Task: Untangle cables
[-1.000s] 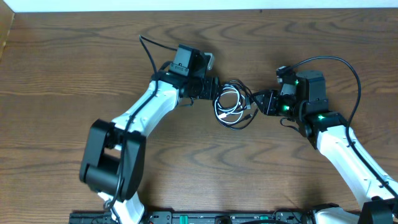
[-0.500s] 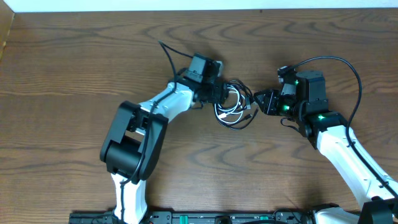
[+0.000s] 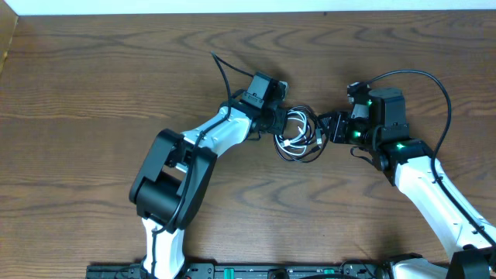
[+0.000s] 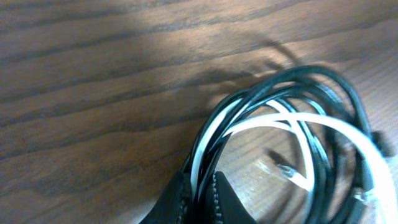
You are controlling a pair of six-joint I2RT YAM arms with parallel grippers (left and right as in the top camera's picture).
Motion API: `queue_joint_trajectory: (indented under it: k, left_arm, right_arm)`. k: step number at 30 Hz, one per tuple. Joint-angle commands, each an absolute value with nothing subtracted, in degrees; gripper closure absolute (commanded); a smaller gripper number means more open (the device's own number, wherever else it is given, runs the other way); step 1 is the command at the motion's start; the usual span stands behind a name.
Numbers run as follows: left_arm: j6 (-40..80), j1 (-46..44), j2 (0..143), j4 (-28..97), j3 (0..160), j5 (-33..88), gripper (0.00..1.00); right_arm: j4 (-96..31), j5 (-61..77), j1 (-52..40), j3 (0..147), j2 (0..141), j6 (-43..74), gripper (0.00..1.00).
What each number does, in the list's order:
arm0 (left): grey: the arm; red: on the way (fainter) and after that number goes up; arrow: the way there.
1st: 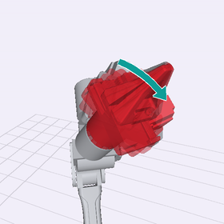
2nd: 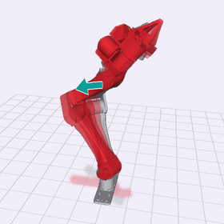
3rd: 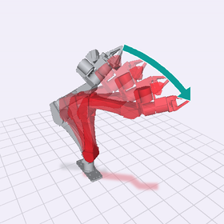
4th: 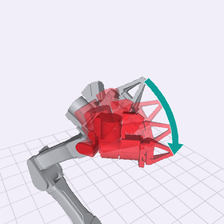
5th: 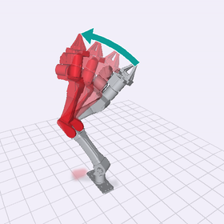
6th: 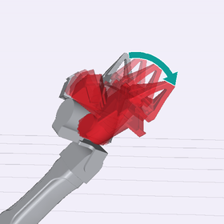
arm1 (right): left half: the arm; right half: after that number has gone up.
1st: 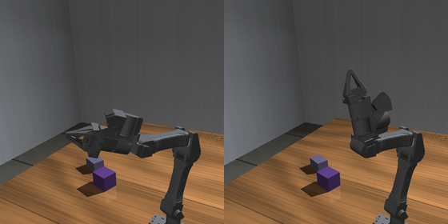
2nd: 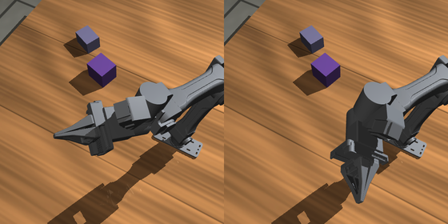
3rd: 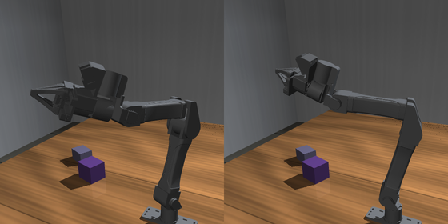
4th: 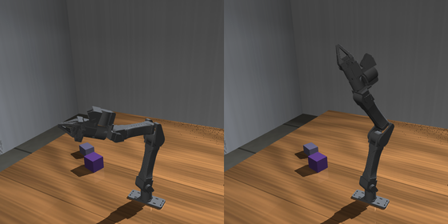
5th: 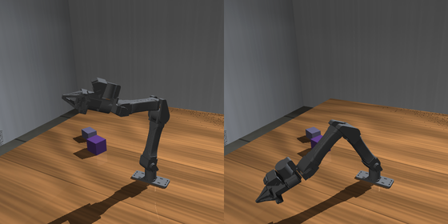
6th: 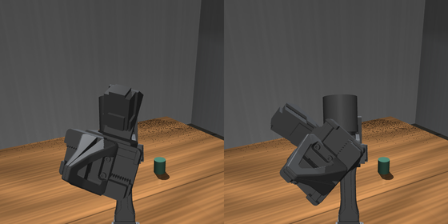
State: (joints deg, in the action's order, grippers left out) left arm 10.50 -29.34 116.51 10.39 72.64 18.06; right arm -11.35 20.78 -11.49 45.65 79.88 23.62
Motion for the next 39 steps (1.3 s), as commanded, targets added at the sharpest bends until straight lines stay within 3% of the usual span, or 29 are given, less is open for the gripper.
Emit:
queue_joint_trajectory:
  k: [1, 14, 21, 27, 28, 32, 39]
  left_arm:
    - [10.4, -28.2, 108.8, 11.0, 72.4, 19.8, 0.93]
    - [10.3, -27.3, 95.7, 18.0, 72.4, 26.6, 0.94]
    - [10.4, -27.3, 95.7, 18.8, 72.4, 33.2, 0.93]
    - [10.4, -27.3, 95.7, 15.9, 72.4, 43.5, 0.93]
    - [10.4, -27.3, 95.7, 15.1, 72.4, 45.5, 0.92]
    - [10.4, -27.3, 95.7, 12.6, 72.4, 51.8, 0.93]
    - [10.4, -27.3, 95.7, 11.2, 72.4, 61.5, 0.93]
  right_arm:
    - [-12.7, 14.3, -11.3, 45.7, 79.9, 20.0, 0.63]
    - [-9.5, 14.0, -11.3, 45.7, 79.9, 15.6, 0.64]
    - [-4.6, 31.3, -11.4, 45.7, 79.9, 11.7, 0.64]
    - [-4.6, 35.6, -11.4, 45.7, 79.9, 11.7, 0.61]
    - [-4.6, 35.3, -11.4, 45.7, 79.9, 11.7, 0.52]
    - [-4.7, 30.3, -11.4, 45.7, 79.9, 11.7, 0.40]
    - [-5.8, 8.5, -11.3, 45.7, 79.9, 13.9, 0.36]
